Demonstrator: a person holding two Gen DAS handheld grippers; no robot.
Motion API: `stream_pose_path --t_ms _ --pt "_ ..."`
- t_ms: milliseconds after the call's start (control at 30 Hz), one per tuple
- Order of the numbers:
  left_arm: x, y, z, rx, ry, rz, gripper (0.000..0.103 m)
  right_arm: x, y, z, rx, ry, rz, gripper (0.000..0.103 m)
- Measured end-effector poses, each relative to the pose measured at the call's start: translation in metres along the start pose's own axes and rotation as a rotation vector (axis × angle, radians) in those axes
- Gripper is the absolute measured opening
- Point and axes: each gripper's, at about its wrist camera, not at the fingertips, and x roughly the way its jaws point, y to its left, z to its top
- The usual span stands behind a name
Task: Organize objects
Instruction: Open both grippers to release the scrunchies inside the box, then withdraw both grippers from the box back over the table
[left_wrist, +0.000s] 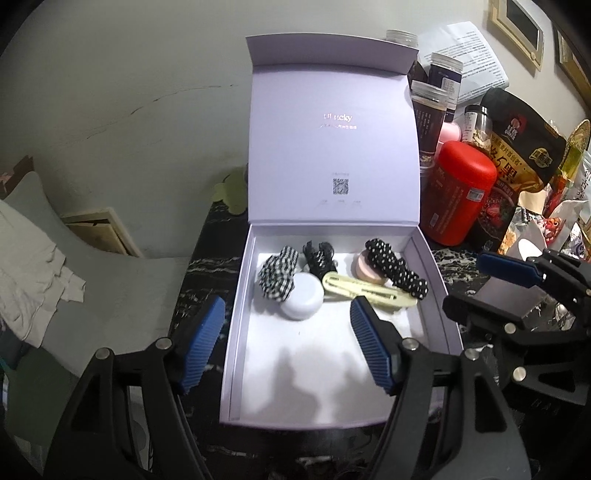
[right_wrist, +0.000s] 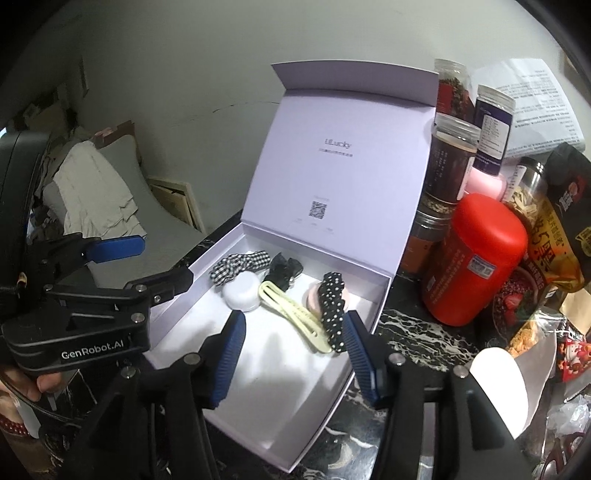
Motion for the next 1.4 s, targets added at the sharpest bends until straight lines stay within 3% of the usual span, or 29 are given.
stream_pose_path --t_ms 500,1400 --pt "-0.03 0.012 -0.033 -0.03 0.011 0.053 0.07 -0.022 0.032 -0.014 -0.058 -0.014 0.023 0.055" --pt "-0.042 0.026 -0.09 -0.019 0.066 0.012 0.07 -0.047 0.066 -0.067 -0.012 0.048 -0.011 0.055"
